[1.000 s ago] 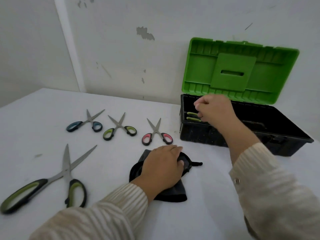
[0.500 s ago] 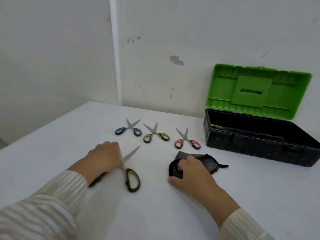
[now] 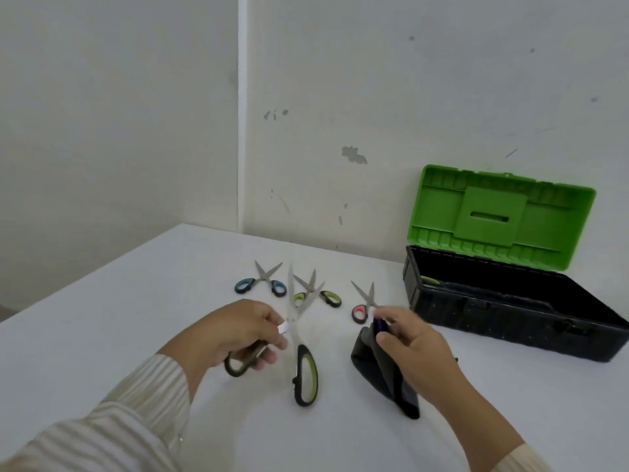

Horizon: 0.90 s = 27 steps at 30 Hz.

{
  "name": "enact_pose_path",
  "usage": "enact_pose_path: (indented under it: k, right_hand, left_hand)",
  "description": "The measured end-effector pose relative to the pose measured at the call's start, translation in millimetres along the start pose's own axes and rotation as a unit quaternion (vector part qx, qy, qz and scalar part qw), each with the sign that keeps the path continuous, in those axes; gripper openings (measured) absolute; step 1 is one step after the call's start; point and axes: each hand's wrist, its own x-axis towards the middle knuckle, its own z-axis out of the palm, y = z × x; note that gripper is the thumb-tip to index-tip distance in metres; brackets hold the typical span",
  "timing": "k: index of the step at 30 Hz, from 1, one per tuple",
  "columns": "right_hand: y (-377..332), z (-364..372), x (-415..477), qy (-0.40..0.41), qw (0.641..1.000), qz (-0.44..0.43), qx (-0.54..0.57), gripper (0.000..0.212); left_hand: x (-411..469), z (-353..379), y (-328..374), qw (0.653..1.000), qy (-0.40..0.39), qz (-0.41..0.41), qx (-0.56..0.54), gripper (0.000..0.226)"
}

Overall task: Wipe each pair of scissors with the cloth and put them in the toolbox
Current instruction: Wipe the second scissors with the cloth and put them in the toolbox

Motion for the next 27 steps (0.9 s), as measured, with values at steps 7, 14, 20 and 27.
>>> enact_pose_path:
  k: [7, 14, 20, 27]
  right_hand:
    - [8.3, 10.7, 7.4, -0.029, 1.000, 0.005, -0.010, 0.014]
    - [34.9, -7.3, 17.5, -0.024, 0.998, 0.052, 0.012, 0.020]
    - [40.2, -29.2, 31.1, 0.074, 0.997, 0.013, -0.024, 0.036]
    - [2.3, -11.3, 32.3, 0.031, 0.990, -0.083, -0.113, 0.014]
  left_hand:
    - [37.7, 56.0, 21.5, 0.964, -0.070, 0.086, -0.242, 0.027]
    - [61.4, 62.9, 17.5, 0.984, -0.092, 0.090, -0.125, 0.018]
    - [63.9, 60.8, 9.8, 0.990, -0.104, 0.075, -0.058, 0.022]
    - [60.0, 78.6, 11.2, 0.991, -0.114, 0.075, -0.003, 0.020]
